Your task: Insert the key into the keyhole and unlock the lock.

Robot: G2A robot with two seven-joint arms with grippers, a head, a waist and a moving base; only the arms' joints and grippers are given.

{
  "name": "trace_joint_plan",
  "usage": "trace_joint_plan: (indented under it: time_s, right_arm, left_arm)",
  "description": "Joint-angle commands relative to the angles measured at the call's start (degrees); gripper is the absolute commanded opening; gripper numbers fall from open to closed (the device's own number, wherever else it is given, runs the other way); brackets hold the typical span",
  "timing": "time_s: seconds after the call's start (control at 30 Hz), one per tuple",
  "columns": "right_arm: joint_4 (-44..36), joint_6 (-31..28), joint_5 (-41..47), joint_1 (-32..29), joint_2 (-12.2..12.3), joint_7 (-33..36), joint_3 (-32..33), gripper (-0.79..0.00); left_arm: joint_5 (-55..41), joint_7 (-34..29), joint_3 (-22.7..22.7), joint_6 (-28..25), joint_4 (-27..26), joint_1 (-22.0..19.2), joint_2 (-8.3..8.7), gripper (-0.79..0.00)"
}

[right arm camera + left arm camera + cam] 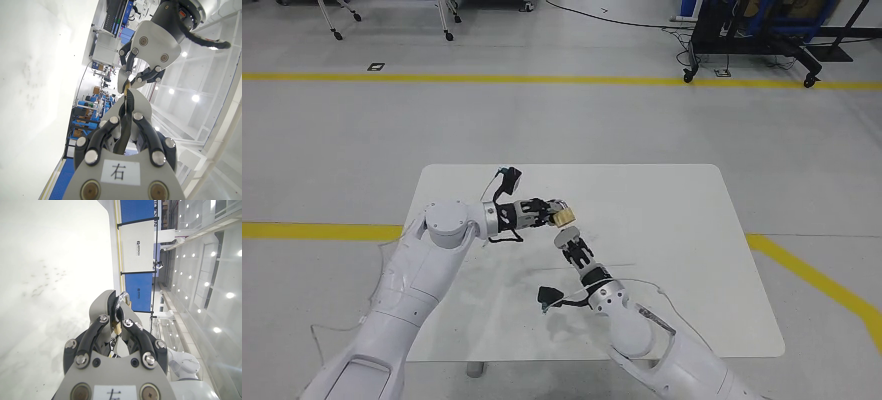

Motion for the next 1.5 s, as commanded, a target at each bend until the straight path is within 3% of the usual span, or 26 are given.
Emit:
trace_joint_plan:
  time_s: [0.0, 0.43, 0.73, 0.77, 0.8, 0.83, 1.0, 1.2, 1.47]
  right_arm:
    - [-0.1, -0.1, 0.0, 0.3, 0.4, -0.5, -0.4, -0.785]
    - [-1.3, 1.1, 0.0, 0.7, 3.7, -3.6, -1.3, -0.785]
    - [-1.9, 1.0, 0.0, 0.3, 4.6, -4.0, -1.0, -0.785]
    - [-2.0, 0.6, 0.0, 0.3, 4.6, -3.9, -1.0, -0.767]
    - [-2.1, 0.3, 0.0, 0.2, 4.6, -3.8, -0.9, -0.514]
    - [-2.2, -0.1, 0.0, 0.1, 4.5, -3.6, -0.8, 0.0]
    - [-2.5, 0.3, 0.2, -0.3, 4.1, -3.1, -0.3, 0.0]
    - [-3.1, 0.9, 0.8, -1.0, 3.6, -2.3, 0.3, 0.0]
    - [-3.1, 0.9, 0.8, -1.0, 3.6, -2.3, 0.3, 0.0]
  left_arm:
    - [0.2, -0.5, -0.2, 0.0, 0.0, -0.1, 0.15, -0.785]
    - [2.9, -4.2, 0.2, -1.2, -1.5, -0.1, 0.9, -0.785]
    - [3.3, -4.7, 1.0, -1.3, -1.7, -0.2, 1.02, -0.785]
    - [3.2, -4.5, 1.1, -0.9, -1.5, -0.2, 1.0, -0.785]
    - [2.8, -4.0, 1.1, -0.2, -1.4, -0.3, 0.95, -0.785]
    - [2.3, -4.0, 1.2, 0.0, -1.3, -0.4, 0.89, -0.785]
    - [1.1, -3.9, 1.5, 1.2, -0.3, -0.8, 0.77, -0.785]
    - [-1.3, -3.8, 2.8, 6.7, 2.7, -2.7, 0.14, -0.785]
    - [-6.0, 1.9, 3.4, 12.6, 6.8, -4.3, -1.02, -0.785]
